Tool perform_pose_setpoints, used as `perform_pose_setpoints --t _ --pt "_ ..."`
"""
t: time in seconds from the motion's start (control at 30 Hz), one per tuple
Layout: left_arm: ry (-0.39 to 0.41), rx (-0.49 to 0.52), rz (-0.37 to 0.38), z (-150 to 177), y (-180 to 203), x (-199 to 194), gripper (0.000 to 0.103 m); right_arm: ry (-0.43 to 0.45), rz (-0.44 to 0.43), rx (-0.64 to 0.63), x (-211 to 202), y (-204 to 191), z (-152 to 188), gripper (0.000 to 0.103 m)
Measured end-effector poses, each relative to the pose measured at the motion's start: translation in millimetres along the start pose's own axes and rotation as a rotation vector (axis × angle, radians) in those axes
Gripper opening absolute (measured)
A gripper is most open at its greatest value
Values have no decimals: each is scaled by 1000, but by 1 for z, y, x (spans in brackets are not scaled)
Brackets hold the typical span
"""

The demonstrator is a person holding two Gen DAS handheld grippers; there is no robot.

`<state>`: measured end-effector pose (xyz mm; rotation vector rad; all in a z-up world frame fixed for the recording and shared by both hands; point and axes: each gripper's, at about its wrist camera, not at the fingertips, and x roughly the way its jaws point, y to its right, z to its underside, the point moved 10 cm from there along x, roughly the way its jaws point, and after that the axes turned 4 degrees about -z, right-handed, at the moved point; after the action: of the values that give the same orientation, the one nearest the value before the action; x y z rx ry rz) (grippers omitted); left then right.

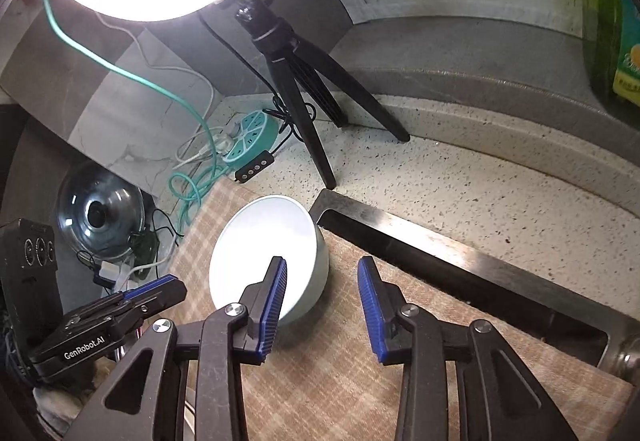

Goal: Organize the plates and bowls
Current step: 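Move both open grippers to the rim of the pale white bowl, then close both grippers on the pale white bowl rim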

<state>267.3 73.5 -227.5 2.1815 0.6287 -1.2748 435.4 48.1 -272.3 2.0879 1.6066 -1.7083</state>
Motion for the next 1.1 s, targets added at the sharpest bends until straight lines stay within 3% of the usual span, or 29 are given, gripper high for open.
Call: perform_pose_setpoints --t 0.57,1.1 --pt "-51 -8 3 -6 -12 31 20 -44 -1 53 38 2 -2 18" --pt "-68 25 16 -5 -7 41 12 -72 19 60 49 2 -1 10"
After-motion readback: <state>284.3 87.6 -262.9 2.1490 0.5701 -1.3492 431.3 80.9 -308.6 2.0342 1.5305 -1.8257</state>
